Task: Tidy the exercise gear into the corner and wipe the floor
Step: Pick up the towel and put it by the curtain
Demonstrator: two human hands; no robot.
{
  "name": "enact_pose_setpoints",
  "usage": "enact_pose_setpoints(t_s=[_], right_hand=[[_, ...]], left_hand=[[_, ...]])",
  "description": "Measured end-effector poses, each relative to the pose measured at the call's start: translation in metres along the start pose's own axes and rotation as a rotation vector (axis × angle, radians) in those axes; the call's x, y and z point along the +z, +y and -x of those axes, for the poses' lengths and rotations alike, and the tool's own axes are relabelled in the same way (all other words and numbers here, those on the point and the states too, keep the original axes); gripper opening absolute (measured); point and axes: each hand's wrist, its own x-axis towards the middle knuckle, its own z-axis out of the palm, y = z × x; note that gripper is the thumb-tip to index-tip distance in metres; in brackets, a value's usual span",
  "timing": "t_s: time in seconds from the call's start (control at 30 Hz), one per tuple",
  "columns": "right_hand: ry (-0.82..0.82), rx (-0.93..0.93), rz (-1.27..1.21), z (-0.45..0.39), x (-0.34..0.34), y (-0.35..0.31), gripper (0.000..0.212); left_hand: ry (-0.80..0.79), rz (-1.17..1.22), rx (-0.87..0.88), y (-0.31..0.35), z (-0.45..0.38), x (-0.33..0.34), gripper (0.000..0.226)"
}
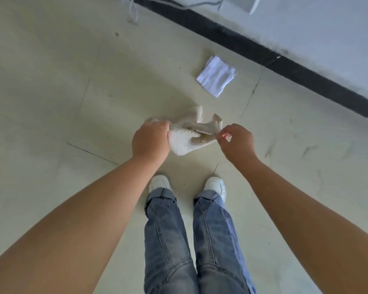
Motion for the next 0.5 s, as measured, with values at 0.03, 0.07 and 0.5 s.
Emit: enact_pose_setpoints(t_s=[0.03,0.07,0.5], right_hand=[[0.002,-0.004,-0.047,0.025,-0.022,-0.012,0.02],[0.007,-0.007,-0.083,0.044,-0.038,-0.022,0.02],[0.529,0.12,-0.455,0.303,-0.222,-0.029,0.013]], left_hand=[[-0.011,-0.008,0.01,0.005,0.02,-0.026,0.025],[-0.017,-0.018,0.023,0.008,0.035,-0.045,0.025],[0.081,-0.142,0.504,0.126,0.219,-0.234,0.023]])
